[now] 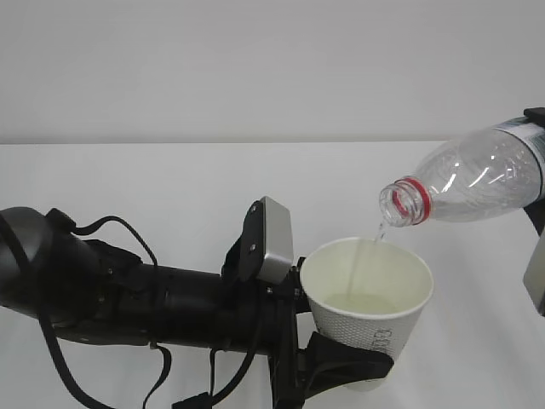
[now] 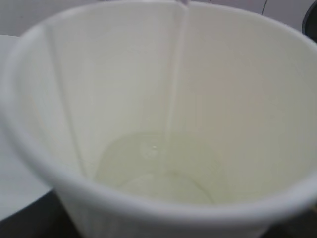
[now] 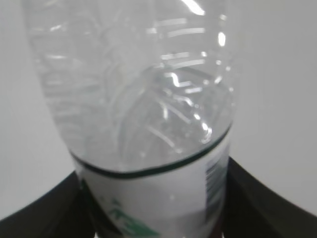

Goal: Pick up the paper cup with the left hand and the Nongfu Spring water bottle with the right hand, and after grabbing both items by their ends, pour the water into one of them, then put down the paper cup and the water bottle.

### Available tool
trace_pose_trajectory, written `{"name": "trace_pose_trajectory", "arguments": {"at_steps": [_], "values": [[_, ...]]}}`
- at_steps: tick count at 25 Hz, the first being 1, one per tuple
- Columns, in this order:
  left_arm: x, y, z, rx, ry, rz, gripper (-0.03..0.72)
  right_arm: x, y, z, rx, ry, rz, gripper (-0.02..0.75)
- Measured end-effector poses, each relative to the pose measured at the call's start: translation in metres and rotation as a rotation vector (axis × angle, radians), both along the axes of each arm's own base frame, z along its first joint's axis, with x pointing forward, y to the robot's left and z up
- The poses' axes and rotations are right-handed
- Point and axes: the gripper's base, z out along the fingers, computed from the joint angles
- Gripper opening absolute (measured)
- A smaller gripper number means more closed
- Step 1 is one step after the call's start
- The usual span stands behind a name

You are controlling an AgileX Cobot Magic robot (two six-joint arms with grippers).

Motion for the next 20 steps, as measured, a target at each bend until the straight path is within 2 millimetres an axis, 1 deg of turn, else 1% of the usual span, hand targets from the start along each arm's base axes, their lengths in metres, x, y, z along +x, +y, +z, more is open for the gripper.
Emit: {"name": "trace_pose_trajectory", "arguments": {"at_steps": [20], "values": [[0.0000, 0.0000, 0.0000, 0.000, 0.000, 0.000, 0.528, 0.0000, 0.0000, 0.0003, 0.001, -0.004, 0.000, 0.486]]}}
